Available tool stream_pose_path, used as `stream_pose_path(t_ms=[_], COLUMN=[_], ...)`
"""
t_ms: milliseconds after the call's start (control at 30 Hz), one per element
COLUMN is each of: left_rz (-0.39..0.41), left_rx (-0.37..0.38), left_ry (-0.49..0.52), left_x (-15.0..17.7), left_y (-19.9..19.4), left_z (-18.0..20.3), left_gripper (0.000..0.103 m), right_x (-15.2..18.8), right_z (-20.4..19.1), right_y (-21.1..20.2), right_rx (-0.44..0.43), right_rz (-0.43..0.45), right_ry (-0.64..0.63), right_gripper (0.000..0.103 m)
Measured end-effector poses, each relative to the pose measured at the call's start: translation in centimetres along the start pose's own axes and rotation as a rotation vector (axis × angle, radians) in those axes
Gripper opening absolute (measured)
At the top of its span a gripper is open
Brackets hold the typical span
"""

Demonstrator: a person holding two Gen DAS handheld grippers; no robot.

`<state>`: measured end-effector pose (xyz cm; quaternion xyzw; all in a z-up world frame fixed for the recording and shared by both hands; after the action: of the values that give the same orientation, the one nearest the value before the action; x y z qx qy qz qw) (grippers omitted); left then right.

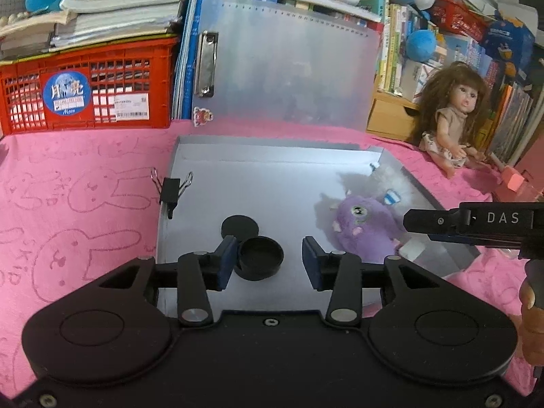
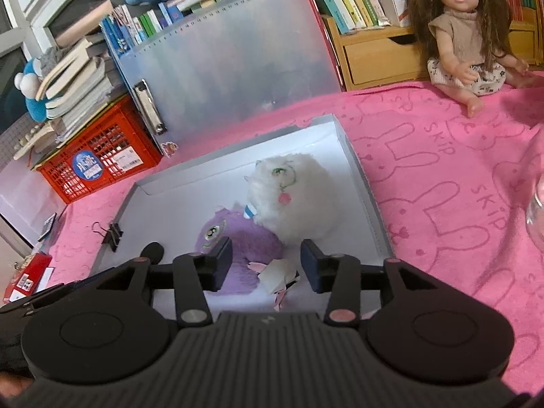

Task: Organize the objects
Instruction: 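Open the left tool to drop the black disc while the right tool releases the white item, then move both open tools from the tray back to the toy pile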

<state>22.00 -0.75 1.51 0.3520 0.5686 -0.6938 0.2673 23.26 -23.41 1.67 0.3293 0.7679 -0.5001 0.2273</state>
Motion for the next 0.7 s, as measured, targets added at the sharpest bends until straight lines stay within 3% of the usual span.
stream_pose_path(t_ms=[333, 700], left_rz=[0.042, 0.062], left_rx=[0.022, 0.061], left_ry=[0.056, 0.085], left_x=[0.2, 3.9], left_y=[-4.7, -10.6], left_z=[0.5, 0.8], left_gripper=[0.051, 0.056], right_x=[1.3, 5.5], right_z=[-0.6, 0.2], right_y=[-4.3, -9.5], right_rx=[-0.030, -0.010], right_rz=[0.038, 0.075], right_ry=[-0.082, -0.201], right_gripper=[0.068, 0.073])
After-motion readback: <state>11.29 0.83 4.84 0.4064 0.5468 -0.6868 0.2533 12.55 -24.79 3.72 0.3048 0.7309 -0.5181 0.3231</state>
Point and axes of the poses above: each gripper's, at about its wrist camera, not at the fingertips, and y roughly the way its jaws point, z to its right, x to its underside, the point moved 1 cm from there along y, roughly the way its jaws point, and after that the axes turned 3 degrees about y, right-handed, at the moved point
